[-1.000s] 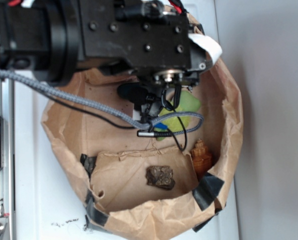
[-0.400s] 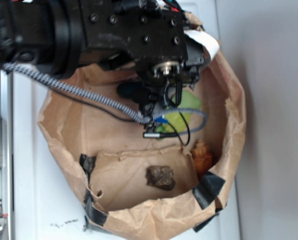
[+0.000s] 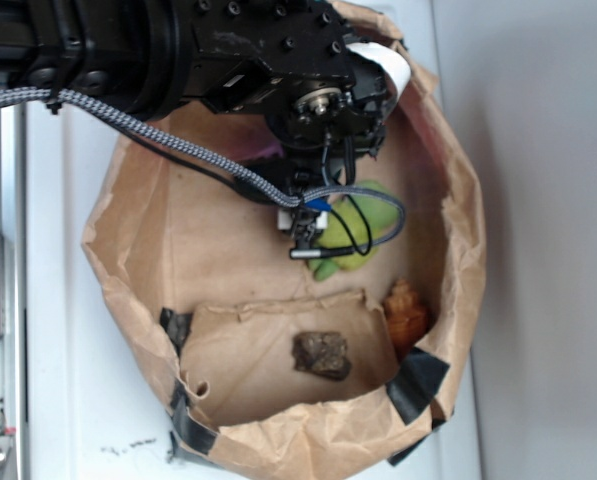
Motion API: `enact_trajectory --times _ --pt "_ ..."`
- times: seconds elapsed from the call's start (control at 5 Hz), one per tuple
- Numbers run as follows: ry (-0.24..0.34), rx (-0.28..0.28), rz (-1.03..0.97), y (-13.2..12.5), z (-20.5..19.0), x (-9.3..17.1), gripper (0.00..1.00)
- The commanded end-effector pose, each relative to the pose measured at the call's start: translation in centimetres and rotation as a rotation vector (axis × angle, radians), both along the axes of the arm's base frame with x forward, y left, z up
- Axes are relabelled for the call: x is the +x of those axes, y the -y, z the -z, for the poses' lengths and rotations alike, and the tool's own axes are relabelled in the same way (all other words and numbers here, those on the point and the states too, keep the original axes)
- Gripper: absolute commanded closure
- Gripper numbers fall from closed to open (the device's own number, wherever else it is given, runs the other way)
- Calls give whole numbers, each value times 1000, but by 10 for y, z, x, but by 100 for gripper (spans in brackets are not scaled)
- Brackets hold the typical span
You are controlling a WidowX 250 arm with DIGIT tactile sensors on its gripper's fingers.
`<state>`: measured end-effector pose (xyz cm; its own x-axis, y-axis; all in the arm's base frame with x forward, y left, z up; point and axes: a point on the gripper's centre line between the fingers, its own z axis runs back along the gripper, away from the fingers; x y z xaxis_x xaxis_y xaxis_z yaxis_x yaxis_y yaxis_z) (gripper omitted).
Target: Grab the plastic pickle.
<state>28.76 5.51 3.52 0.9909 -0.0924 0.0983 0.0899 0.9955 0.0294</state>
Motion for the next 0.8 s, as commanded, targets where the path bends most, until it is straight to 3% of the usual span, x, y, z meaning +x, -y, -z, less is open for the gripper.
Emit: enact_trajectory --times 0.0,0.2,0.6 --pt "-11 87 -3 -10 31 -8 23" --pt "-3 84 -17 -10 27 -11 100" --pt "7 24 -33 -11 1 -12 100"
